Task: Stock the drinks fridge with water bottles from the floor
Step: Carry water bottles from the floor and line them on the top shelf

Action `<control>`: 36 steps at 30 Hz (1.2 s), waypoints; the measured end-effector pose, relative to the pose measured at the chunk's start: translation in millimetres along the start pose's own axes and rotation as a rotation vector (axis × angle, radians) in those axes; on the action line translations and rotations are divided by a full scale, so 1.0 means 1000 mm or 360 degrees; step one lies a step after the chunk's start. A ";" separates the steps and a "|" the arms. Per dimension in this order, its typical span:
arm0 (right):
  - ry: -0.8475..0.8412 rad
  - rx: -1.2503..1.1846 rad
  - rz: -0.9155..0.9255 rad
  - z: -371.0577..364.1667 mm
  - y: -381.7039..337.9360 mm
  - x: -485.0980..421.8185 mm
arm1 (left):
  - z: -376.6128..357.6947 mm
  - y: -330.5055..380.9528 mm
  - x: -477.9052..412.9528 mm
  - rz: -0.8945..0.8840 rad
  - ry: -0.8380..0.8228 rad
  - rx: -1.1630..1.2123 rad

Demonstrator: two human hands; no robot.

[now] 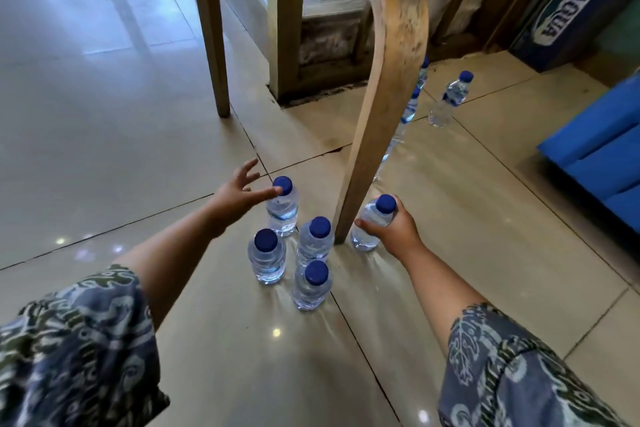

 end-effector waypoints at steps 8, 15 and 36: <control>0.0013 -0.0087 -0.0015 -0.003 0.006 0.006 | -0.028 -0.002 -0.025 -0.0105 -0.0087 -0.0411; 0.0272 -0.0347 0.0018 0.009 0.016 0.025 | -0.014 -0.001 -0.003 -0.0123 0.0427 -0.0027; 0.0582 -0.0496 -0.0033 0.293 -0.460 0.340 | -0.034 0.547 0.354 -0.0236 -0.0003 -0.0345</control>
Point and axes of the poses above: each hand's wrist, its own x-axis away from the middle knuckle, its own z-axis out of the back of the hand, y = z × x, the point moved 7 cm from there along -x, towards the middle knuckle, and after that the axes turned 8 degrees about -y, right-handed, at the moved point
